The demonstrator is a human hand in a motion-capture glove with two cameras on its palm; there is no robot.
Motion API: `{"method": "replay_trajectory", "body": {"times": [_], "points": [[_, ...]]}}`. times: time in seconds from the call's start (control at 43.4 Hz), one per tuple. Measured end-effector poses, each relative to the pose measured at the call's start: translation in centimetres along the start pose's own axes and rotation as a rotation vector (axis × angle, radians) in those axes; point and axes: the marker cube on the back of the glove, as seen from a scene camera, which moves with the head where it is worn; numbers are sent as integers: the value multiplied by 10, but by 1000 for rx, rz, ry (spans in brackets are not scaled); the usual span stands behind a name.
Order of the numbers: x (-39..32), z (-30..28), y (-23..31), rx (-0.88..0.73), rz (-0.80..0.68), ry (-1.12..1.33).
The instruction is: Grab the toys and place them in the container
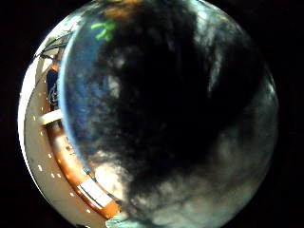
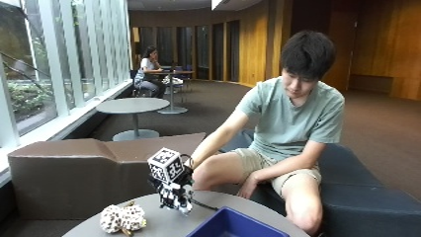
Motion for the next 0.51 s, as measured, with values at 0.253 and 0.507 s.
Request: {"method": "replay_trajectory", "body": {"times": [0.253, 0.507], "points": [[-16, -146, 34, 169, -77, 52], [-91, -271, 67, 342, -166, 86]]}}
